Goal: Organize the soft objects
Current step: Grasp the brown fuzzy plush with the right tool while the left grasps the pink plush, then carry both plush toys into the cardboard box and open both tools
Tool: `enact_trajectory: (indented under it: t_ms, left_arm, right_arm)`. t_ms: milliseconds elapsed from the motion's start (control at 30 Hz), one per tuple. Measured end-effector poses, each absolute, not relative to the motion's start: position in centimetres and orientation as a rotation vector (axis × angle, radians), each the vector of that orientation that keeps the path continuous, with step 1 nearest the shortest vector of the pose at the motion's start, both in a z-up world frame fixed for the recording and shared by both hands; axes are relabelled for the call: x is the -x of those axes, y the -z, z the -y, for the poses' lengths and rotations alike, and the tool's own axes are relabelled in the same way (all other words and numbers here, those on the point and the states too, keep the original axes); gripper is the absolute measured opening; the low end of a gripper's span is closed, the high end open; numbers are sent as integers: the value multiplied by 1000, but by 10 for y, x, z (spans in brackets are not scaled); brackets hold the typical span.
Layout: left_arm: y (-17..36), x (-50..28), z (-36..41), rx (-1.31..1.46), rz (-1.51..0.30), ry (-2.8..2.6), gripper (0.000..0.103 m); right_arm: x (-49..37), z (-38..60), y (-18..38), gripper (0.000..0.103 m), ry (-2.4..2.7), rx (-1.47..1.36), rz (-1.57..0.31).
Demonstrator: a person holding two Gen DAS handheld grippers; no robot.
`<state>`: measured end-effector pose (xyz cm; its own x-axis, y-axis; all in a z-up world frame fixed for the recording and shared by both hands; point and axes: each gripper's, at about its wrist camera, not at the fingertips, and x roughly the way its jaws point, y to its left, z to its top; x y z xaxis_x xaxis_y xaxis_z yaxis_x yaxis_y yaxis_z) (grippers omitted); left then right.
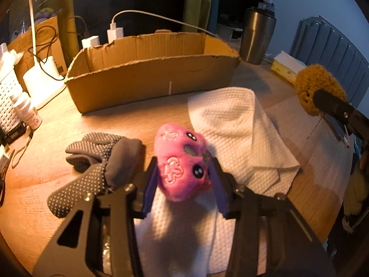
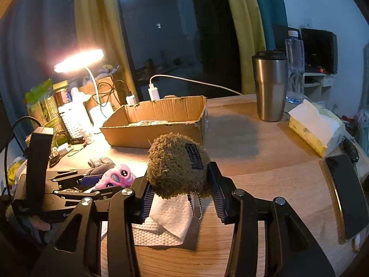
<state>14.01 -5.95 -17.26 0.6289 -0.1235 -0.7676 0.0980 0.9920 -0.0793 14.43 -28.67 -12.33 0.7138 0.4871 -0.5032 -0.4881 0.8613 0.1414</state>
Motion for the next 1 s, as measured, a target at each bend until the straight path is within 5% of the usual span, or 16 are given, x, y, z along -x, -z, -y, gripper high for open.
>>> enact_trajectory:
  t_ms: [1000]
  left_arm:
    - [81,-116,59,53,-628,219,44]
  right_arm:
    - [-136,263,85,46,-482,77,-511]
